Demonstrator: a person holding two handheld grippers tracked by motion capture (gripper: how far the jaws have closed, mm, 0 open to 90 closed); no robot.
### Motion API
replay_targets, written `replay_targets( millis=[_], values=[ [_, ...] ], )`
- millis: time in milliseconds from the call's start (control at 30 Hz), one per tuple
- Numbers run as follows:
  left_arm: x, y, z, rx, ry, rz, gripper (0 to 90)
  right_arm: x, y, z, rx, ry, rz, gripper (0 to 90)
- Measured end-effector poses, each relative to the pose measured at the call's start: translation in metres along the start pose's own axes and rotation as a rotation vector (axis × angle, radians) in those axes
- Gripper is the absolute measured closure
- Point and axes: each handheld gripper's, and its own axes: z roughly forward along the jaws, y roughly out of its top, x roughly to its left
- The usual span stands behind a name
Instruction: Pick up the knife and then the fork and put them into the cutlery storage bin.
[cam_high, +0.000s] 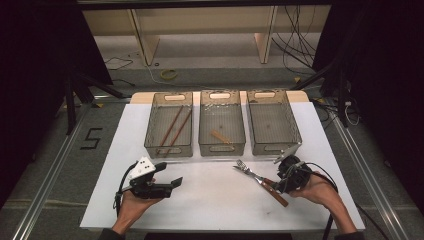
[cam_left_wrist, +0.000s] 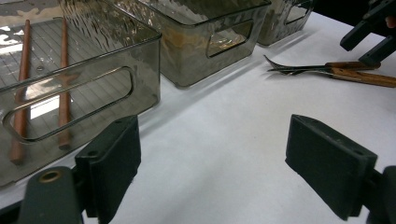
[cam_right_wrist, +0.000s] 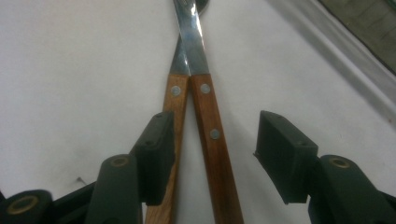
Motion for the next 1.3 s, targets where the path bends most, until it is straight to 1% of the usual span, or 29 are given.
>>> replay_targets(
  millis=[100,200,467,600,833,967,1100,1233,1300],
  values=[
    [0.0,0.0,0.0,0.0,0.0,0.0,17.3,-0.003,0.002,0.005,0.018,0.003,-0.003,45.9],
    [0.0,0.0,0.0,0.001,0.0,0.0,17.3,-0.005,0.004,0.008,0.032,0.002,-0.006,47.0],
    [0.0,0.0,0.0,0.001,-0.001,0.002,17.3,-0.004,0.007,0.015,0.072,-0.01,-0.037,57.8],
    [0.0,0.0,0.0,0.002,-0.002,0.003,17.3,-0.003,0.009,0.019,0.093,0.001,-0.052,62.5],
    [0.0,0.0,0.0,0.002,-0.004,0.003,17.3,-0.001,0.011,0.02,0.102,-0.014,-0.056,71.4],
    [-0.001,0.0,0.0,0.005,-0.006,0.004,17.3,0.001,0.012,0.02,0.112,-0.019,-0.066,72.7],
    [-0.001,0.0,0.0,0.004,-0.006,0.004,17.4,0.002,0.012,0.02,0.117,-0.015,-0.091,76.4],
    [-0.001,0.0,0.0,0.002,-0.006,0.003,17.4,0.001,0.011,0.02,0.109,-0.006,-0.117,77.0],
    [-0.001,0.0,0.0,0.003,-0.006,0.004,17.4,0.002,0.011,0.019,0.107,-0.012,-0.127,77.1]
  ],
)
